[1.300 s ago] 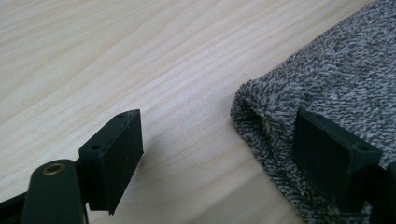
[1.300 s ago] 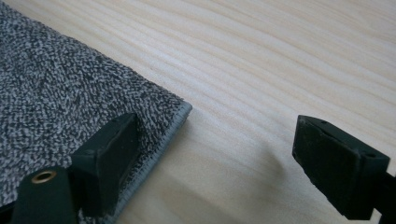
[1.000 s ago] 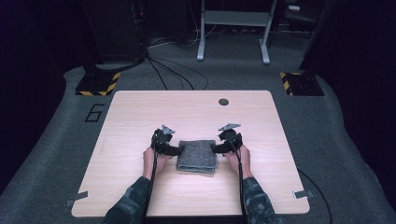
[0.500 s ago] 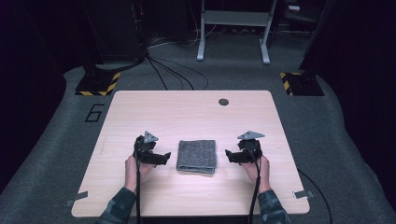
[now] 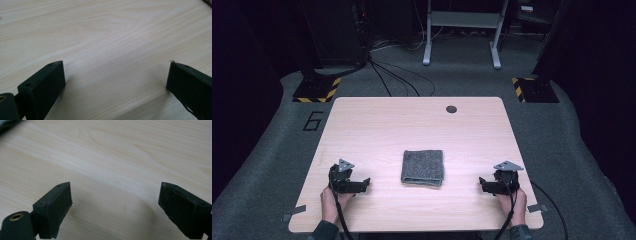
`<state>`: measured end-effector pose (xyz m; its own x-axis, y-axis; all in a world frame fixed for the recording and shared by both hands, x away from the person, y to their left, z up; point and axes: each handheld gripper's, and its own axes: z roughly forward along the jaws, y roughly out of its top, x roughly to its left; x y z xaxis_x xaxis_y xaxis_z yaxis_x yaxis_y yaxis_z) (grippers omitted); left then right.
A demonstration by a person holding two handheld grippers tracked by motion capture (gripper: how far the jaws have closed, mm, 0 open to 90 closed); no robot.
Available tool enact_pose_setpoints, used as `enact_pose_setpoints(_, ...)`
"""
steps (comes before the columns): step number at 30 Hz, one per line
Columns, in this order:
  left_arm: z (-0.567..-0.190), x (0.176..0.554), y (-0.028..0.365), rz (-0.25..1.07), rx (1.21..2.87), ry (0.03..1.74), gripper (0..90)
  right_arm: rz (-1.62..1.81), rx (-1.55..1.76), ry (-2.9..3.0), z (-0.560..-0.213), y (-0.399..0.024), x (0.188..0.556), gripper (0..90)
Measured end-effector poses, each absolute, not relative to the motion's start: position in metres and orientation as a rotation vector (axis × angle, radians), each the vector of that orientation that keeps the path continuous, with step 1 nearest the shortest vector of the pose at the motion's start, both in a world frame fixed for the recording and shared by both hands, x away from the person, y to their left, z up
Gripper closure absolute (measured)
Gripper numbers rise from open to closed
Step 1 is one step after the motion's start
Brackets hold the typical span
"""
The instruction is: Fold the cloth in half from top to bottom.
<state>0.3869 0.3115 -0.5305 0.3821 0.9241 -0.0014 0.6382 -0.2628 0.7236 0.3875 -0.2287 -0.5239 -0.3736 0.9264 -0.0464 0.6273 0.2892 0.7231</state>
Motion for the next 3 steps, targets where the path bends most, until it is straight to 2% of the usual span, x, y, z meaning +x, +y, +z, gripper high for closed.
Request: enact_pose_setpoints(3,-0.5310,0.3864,0.3132,0.580,2.009,1.335,0.9,0.914,1.414,2.095,-0.5287,-0.2354,0.3859,8.3)
